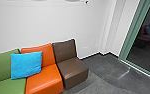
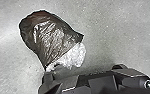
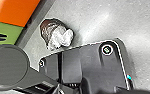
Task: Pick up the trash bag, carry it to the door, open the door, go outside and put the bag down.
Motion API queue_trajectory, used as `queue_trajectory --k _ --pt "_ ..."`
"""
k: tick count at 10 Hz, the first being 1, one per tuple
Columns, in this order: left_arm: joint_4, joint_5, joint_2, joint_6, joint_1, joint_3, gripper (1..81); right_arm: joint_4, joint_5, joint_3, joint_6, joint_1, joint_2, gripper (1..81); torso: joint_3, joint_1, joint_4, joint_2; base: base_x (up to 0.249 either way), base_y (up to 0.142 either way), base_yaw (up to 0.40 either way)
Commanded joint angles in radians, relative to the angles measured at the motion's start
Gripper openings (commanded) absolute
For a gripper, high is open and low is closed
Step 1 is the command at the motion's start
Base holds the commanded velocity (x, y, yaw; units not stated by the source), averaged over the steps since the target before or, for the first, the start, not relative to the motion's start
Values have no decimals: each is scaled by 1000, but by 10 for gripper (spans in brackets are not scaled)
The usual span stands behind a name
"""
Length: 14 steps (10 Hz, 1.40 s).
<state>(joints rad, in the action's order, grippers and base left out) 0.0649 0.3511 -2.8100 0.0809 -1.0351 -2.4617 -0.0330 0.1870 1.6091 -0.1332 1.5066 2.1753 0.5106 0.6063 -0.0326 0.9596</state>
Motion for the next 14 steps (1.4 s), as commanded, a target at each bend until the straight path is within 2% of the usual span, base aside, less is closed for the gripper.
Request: queue_trajectory --k 1,2,3,4,5,7,13,14 --pt "16 68 1 5 97 1 811 12 -46 -46 -23 -71 -79 811 93 64 -21 99 0 0 0" --pt "16 68 1 8 97 -2 811 12 -47 -58 -31 -90 -97 811 127 87 -26 135 0 0 0" --pt "32 66 1 26 99 -9 811 12 -47 -77 -40 -104 -118 811 160 109 -11 171 0 0 0" --pt "46 63 -2 33 105 -20 811 12 -47 -91 -45 -120 -138 811 102 133 -15 208 0 0 0" --pt "58 63 -10 37 117 -33 811 12 -49 -112 -46 -136 -156 811 123 150 -16 232 0 0 0" --pt "96 68 -39 39 140 -78 811 12 -57 -141 -54 -157 -176 811 138 188 -16 293 0 0 0" --pt "95 69 -105 39 140 -163 811 10 -57 -140 -54 -156 -165 811 140 327 -16 516 0 0 0" --pt "96 69 -111 39 137 -172 811 10 -57 -141 -54 -159 -164 811 224 351 -16 553 0 0 0"
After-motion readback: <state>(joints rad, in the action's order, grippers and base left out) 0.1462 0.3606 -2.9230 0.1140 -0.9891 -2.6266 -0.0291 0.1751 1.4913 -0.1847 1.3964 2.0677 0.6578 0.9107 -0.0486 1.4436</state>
